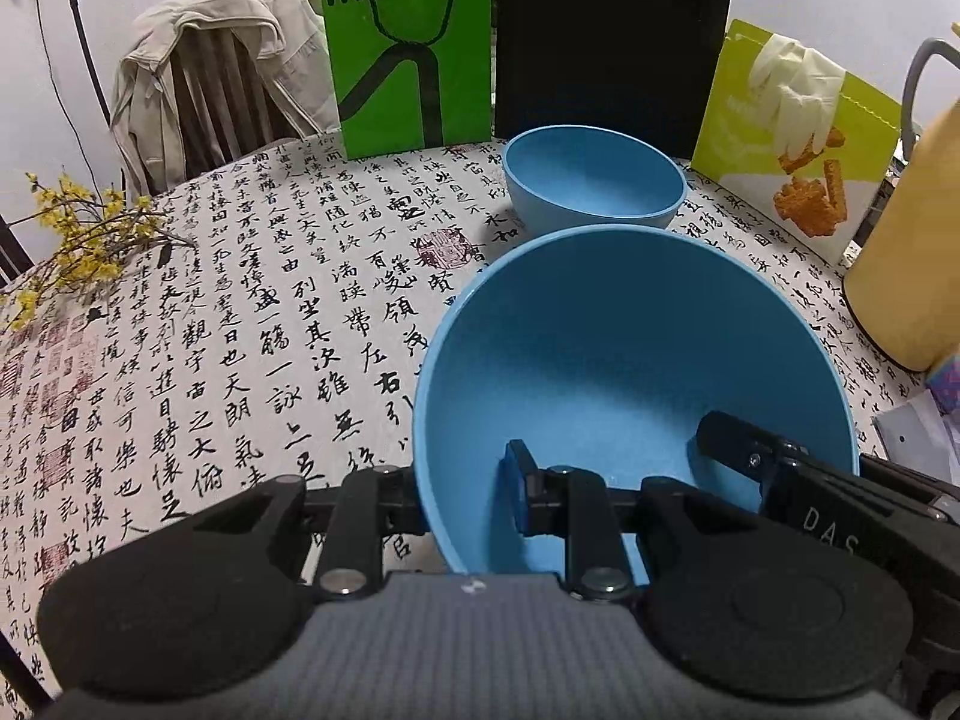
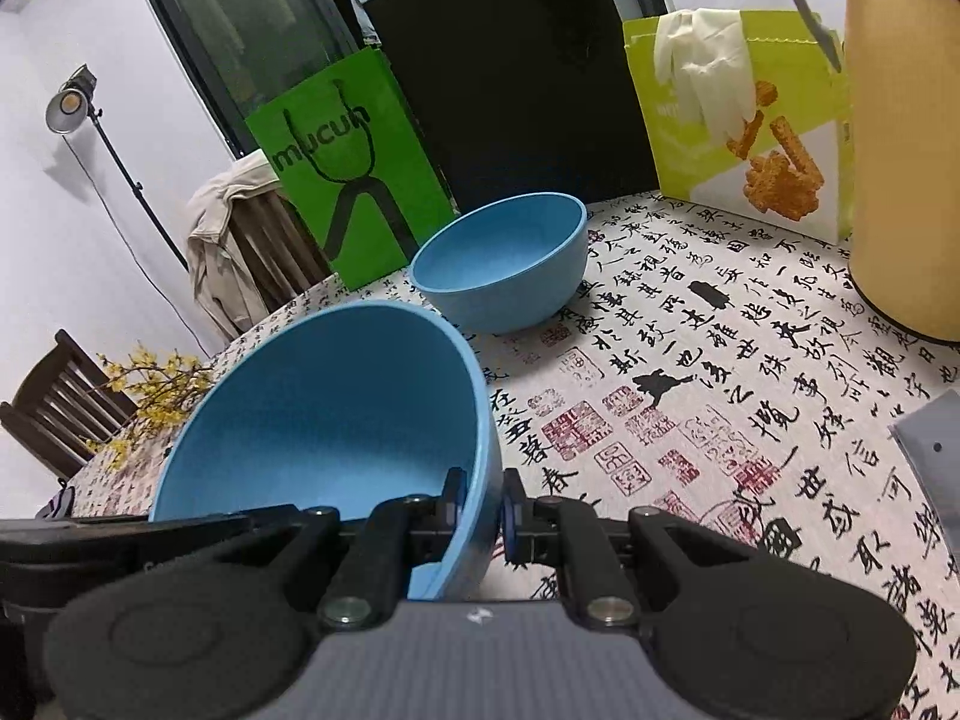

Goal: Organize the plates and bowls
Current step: 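Lift the blue bowl with both grippers and carry it toward the placed bowl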

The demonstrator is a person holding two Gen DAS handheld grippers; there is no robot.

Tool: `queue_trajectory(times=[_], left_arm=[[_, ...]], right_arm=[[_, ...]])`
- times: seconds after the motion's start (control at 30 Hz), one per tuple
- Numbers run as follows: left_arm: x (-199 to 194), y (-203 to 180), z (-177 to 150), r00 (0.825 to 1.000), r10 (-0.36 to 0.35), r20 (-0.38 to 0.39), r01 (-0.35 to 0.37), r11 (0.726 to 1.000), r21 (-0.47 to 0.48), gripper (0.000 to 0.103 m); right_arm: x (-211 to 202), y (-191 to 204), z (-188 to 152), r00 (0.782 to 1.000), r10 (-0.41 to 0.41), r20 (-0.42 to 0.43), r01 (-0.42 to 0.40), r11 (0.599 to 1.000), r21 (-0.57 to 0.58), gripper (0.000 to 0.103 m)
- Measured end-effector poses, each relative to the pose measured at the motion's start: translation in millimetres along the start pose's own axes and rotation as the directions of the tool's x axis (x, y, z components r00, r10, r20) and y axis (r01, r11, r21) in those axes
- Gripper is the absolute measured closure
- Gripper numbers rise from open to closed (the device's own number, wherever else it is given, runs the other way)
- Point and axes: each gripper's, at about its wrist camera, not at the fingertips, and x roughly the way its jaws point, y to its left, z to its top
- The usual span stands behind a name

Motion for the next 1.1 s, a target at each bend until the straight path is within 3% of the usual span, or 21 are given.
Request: queue_trajectory(times=[0.63, 1.1], left_arm=[[-54.2, 14.5, -44.9, 0.998, 0.028, 0.055, -0.026, 0.999, -0.038, 0.079], [-77.5, 39.5, -69.1, 0.995, 0.065, 0.070, -0.057, 0.992, -0.110, 0.079]], right_arm=[[-48.9, 22.7, -31.7, 0.998, 0.049, 0.025, -0.048, 0.998, -0.038, 0.091], [-58.1, 46.5, -48.9, 0.995, 0.104, 0.010, -0.103, 0.992, -0.076, 0.091]])
